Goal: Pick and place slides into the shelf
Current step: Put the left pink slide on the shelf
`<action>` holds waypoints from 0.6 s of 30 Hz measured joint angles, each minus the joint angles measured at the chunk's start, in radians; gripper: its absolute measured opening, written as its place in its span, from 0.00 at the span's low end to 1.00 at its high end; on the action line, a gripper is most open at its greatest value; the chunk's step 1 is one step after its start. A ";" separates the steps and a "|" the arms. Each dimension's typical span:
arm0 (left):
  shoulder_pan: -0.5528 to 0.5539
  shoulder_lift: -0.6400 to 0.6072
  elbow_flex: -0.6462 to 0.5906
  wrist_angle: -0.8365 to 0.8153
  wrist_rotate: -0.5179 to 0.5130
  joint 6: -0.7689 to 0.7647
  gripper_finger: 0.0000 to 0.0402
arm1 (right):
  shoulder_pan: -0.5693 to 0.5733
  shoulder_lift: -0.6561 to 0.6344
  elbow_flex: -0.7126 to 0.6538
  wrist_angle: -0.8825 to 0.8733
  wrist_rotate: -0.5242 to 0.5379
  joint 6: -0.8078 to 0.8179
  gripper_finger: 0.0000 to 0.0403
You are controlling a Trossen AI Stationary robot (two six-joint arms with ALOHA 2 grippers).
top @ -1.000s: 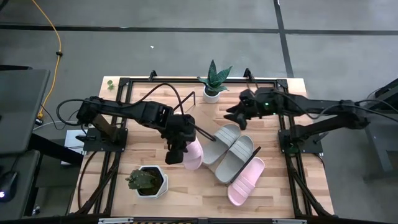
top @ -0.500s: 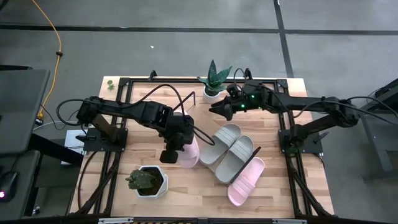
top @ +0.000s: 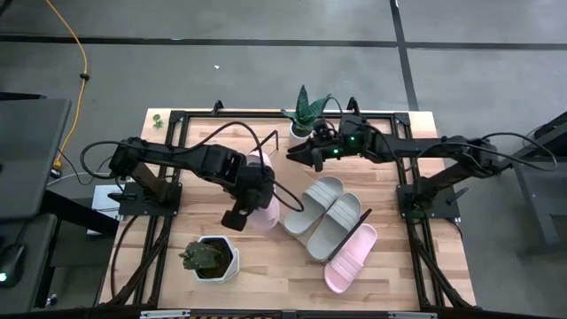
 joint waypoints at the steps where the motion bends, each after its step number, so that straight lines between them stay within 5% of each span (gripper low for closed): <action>1: 0.000 0.000 0.000 -0.010 -0.014 0.013 0.03 | -0.001 0.007 0.001 0.019 -0.004 0.010 0.49; 18: 0.000 0.035 0.000 -0.036 -0.035 0.081 0.01 | 0.003 0.037 0.071 -0.003 0.005 0.001 0.49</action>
